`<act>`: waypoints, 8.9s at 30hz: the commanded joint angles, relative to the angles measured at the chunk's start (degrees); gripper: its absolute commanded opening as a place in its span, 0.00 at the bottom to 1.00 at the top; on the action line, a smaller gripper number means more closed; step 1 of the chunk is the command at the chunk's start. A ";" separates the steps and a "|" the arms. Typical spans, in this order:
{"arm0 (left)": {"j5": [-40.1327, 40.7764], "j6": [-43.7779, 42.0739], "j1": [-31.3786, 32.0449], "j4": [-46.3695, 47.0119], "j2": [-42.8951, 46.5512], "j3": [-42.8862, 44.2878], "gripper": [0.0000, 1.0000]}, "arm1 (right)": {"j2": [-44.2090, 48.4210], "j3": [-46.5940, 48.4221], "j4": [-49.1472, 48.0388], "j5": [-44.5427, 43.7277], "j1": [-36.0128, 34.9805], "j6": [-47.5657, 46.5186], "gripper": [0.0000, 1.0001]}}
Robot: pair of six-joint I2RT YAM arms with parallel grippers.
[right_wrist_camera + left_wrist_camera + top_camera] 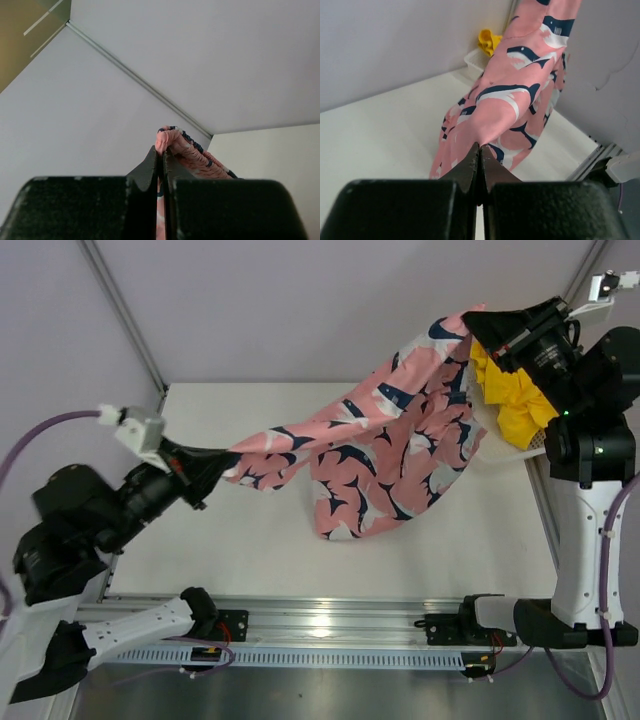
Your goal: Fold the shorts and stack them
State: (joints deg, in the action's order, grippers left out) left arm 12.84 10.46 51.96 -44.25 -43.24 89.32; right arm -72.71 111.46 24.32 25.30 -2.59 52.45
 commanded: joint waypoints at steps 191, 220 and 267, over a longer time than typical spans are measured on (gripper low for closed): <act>-14.05 -2.37 -8.46 24.75 -3.09 -25.26 0.00 | 4.06 -5.81 -12.80 -31.09 -23.95 9.00 0.00; -20.75 1.32 -8.46 11.38 4.13 -3.62 0.00 | 24.62 -7.04 -0.25 -35.84 -25.10 13.64 0.00; -25.76 38.84 -53.62 77.99 -40.42 -61.01 0.00 | -78.92 31.63 -38.65 -8.34 -11.57 14.11 0.98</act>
State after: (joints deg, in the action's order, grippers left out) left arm -11.44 46.33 1.19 25.47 -82.43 28.62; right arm -156.55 139.90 -4.84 14.24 -14.94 72.34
